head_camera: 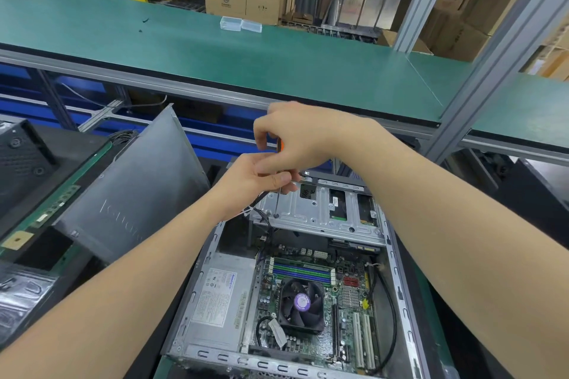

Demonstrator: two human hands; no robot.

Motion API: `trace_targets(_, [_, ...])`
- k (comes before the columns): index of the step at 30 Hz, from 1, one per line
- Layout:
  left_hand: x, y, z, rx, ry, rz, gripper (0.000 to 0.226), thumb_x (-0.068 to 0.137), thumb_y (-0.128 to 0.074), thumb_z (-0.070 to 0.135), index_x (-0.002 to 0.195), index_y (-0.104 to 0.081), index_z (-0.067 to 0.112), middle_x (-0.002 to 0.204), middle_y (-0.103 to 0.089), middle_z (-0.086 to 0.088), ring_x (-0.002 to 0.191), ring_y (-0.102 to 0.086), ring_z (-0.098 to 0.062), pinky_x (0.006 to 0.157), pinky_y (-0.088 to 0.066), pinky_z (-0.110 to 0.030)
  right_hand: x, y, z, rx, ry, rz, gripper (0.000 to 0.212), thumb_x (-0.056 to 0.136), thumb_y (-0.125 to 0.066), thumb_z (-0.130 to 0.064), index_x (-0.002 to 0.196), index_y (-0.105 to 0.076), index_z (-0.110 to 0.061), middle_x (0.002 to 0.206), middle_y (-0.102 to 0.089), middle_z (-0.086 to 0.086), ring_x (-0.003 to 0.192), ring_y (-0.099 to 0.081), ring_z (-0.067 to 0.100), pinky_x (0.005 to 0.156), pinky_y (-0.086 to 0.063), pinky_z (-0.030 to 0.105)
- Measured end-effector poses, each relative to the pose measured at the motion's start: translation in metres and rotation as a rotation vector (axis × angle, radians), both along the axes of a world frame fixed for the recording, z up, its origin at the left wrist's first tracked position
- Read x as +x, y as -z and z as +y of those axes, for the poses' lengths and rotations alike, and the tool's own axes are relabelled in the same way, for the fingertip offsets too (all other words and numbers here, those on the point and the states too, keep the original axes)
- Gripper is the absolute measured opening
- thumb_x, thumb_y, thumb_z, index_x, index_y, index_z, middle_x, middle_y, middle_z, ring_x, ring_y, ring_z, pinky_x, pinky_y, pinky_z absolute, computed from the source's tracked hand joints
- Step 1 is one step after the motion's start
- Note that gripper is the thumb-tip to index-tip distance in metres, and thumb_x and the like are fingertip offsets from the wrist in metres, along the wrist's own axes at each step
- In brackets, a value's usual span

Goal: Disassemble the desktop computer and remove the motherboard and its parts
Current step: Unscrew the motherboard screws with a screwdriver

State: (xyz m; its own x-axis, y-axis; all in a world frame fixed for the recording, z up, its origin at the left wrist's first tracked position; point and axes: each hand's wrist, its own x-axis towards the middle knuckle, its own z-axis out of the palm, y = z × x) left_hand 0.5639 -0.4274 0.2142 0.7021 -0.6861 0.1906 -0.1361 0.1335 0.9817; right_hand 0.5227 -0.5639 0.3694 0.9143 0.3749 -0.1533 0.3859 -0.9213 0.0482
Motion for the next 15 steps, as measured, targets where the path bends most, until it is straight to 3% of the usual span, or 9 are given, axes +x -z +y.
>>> trace_targets(2, [-0.003,0.0,-0.003,-0.022,-0.065,0.017,0.02,0.087,-0.081,0.024,0.106,-0.079,0.017,0.103,-0.077,-0.014,0.097,-0.074,-0.039,0.093,-0.059,-0.053,-0.003,0.003,0.005,-0.031,0.103,-0.178,0.053,0.087,-0.05,-0.077,0.094,-0.057,-0.025,0.091,-0.048,-0.003,0.075,-0.052,0.02,0.063,-0.041,0.035])
trace_targets(4, [-0.005,0.0,-0.006,0.001,-0.134,0.033,0.03,0.074,-0.089,0.029,0.099,-0.079,0.017,0.098,-0.078,-0.011,0.092,-0.074,-0.039,0.092,-0.059,-0.052,-0.005,0.006,0.012,-0.065,0.257,-0.273,0.063,0.089,-0.041,-0.082,0.073,-0.046,-0.021,0.077,-0.045,-0.001,0.06,-0.043,0.018,0.053,-0.031,0.031])
trace_targets(7, [-0.005,-0.001,-0.011,0.069,-0.178,-0.007,0.04,0.064,-0.094,0.034,0.096,-0.076,0.018,0.092,-0.078,-0.005,0.085,-0.072,-0.038,0.089,-0.06,-0.049,-0.002,0.016,0.019,0.002,0.426,-0.198,0.067,0.094,-0.04,-0.077,0.069,-0.041,-0.015,0.071,-0.041,0.001,0.059,-0.043,0.02,0.054,-0.036,0.033])
trace_targets(11, [-0.007,-0.005,-0.013,0.05,-0.109,-0.017,0.031,0.07,-0.091,0.031,0.095,-0.074,0.041,0.089,-0.076,-0.005,0.081,-0.075,-0.021,0.076,-0.061,-0.027,0.002,0.015,0.018,0.008,0.426,-0.116,0.049,0.099,-0.059,-0.049,0.069,-0.038,-0.016,0.07,-0.044,0.002,0.056,-0.044,0.019,0.049,-0.033,0.03])
trace_targets(13, [-0.007,-0.006,-0.012,0.03,-0.075,-0.02,0.031,0.078,-0.089,0.025,0.101,-0.074,0.039,0.094,-0.074,-0.015,0.085,-0.076,-0.025,0.08,-0.061,-0.031,0.004,0.015,0.015,-0.055,0.318,-0.126,0.037,0.097,-0.062,-0.031,0.069,-0.043,-0.016,0.068,-0.049,0.002,0.056,-0.048,0.019,0.047,-0.033,0.028])
trace_targets(15, [-0.005,-0.005,-0.009,0.019,-0.055,-0.002,0.029,0.081,-0.088,0.026,0.107,-0.074,0.027,0.098,-0.075,-0.016,0.091,-0.076,-0.031,0.088,-0.062,-0.041,0.004,0.014,0.011,-0.077,0.198,-0.105,0.023,0.093,-0.063,-0.026,0.075,-0.052,-0.016,0.075,-0.058,0.003,0.068,-0.059,0.025,0.054,-0.044,0.03])
